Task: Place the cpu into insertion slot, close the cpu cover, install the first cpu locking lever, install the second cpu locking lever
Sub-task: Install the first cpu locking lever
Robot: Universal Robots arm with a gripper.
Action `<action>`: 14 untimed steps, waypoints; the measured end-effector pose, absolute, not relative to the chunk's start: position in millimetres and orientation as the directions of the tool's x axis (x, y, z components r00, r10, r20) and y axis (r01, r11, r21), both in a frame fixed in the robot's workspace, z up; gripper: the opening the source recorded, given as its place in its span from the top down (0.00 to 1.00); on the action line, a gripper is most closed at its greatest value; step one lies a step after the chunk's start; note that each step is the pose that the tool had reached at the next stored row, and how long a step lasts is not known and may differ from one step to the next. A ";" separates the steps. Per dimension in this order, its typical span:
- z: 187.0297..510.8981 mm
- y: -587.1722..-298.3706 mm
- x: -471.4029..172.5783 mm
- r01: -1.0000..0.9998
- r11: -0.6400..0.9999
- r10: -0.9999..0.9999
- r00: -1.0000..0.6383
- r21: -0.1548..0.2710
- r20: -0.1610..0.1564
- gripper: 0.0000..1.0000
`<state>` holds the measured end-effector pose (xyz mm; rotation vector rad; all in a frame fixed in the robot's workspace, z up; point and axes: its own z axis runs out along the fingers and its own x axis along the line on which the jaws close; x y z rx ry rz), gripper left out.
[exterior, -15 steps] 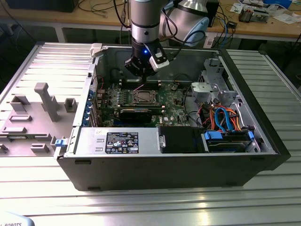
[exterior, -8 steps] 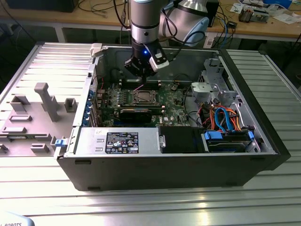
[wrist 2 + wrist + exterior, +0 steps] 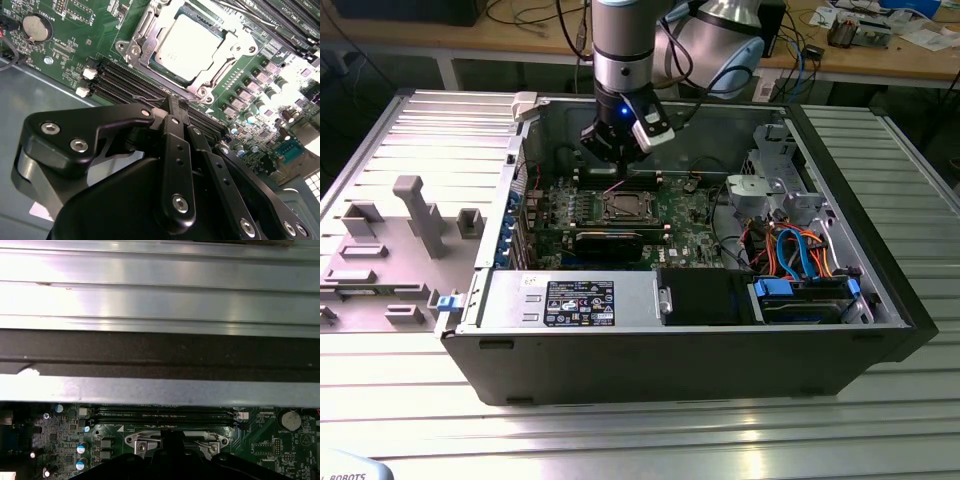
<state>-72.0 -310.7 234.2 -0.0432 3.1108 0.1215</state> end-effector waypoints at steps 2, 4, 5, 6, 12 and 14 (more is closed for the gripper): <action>233.8 -310.3 -71.8 -0.032 0.996 -0.030 -0.999 0.078 -0.029 0.89; 233.4 -309.5 -69.7 -0.033 0.996 -0.030 -0.999 0.078 -0.029 0.89; 233.3 -309.0 -68.8 -0.033 0.996 -0.031 -0.999 0.078 -0.029 0.89; 233.2 -308.6 -68.4 -0.033 0.996 -0.030 -0.999 0.078 -0.029 0.89; 231.6 -307.4 -62.7 -0.033 0.996 -0.031 -0.999 0.078 -0.029 0.89; 230.7 -307.4 -60.2 -0.033 0.996 -0.031 -0.999 0.078 -0.029 0.89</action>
